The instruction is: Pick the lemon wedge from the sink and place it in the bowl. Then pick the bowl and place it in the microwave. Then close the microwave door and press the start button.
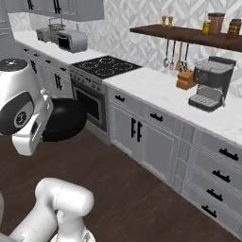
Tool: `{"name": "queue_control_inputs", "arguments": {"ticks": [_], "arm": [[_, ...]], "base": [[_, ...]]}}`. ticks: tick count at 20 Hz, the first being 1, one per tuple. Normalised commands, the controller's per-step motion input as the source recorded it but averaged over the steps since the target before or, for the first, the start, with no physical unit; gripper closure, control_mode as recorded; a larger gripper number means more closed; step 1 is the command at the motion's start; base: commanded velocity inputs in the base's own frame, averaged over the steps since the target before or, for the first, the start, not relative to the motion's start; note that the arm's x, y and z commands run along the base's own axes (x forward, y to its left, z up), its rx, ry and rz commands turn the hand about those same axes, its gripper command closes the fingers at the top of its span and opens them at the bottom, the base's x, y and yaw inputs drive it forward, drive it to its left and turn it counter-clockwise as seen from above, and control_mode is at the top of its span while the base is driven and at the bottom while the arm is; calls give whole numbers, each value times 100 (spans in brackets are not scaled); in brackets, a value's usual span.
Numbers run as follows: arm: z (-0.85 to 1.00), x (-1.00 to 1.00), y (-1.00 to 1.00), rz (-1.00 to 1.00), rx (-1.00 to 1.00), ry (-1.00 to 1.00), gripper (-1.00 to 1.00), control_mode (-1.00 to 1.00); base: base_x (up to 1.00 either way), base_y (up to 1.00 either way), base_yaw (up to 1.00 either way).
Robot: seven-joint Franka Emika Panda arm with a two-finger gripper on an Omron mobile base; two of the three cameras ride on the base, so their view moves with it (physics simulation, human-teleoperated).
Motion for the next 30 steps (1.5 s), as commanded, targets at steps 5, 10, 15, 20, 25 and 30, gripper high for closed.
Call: {"name": "queue_control_inputs", "arguments": {"ticks": [5,10,15,20,25,30], "arm": [[0,0,0,0,0,0,100,100],[0,0,0,0,0,0,100,100],[0,0,0,0,0,0,100,100],[0,0,0,0,0,0,100,100],[0,0,0,0,0,0,100,100],[0,0,0,0,0,0,100,100]], "base": [[16,-7,98],[38,-41,83],[60,-64,69],[69,-75,64],[77,-83,58],[95,-94,49]]}}
